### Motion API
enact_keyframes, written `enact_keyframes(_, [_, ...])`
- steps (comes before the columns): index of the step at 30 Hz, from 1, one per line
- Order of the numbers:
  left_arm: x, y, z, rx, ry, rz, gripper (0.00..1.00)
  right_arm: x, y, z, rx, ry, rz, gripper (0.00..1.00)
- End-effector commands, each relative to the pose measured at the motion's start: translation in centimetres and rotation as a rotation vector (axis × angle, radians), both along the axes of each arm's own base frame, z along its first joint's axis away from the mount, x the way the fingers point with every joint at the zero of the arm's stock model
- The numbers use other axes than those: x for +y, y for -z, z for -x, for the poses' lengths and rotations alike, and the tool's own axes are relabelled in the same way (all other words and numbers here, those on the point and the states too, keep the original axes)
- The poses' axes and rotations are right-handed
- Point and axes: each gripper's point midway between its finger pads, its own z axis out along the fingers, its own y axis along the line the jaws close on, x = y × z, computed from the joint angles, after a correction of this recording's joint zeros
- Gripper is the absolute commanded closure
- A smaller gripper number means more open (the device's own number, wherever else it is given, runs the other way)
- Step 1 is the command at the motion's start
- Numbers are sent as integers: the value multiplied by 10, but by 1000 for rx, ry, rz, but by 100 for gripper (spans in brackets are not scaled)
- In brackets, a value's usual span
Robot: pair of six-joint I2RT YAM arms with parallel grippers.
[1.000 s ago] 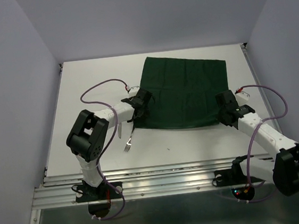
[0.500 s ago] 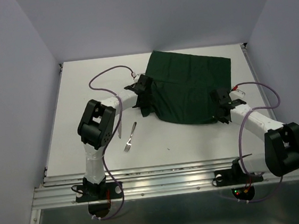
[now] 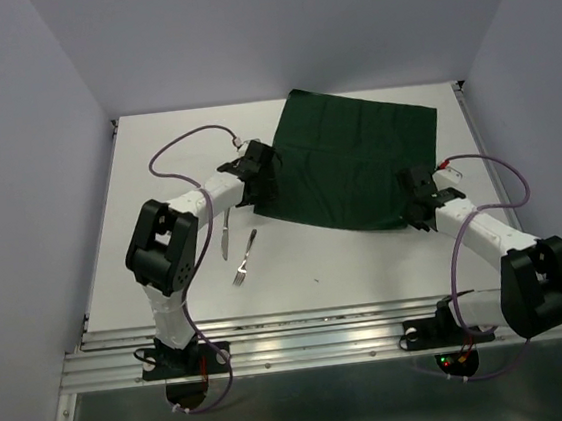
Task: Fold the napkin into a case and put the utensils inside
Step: Flatten out the crumpled napkin at the center of the board.
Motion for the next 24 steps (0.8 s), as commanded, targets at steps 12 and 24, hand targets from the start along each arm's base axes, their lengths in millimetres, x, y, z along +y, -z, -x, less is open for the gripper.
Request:
enact_keyframes(12, [-3, 27, 9, 53, -40, 21, 25, -1, -11, -5, -59, 18, -17, 99])
enact_keyframes(24, [-9, 50, 3, 91, -49, 9, 44, -3, -9, 1, -58, 19, -17, 99])
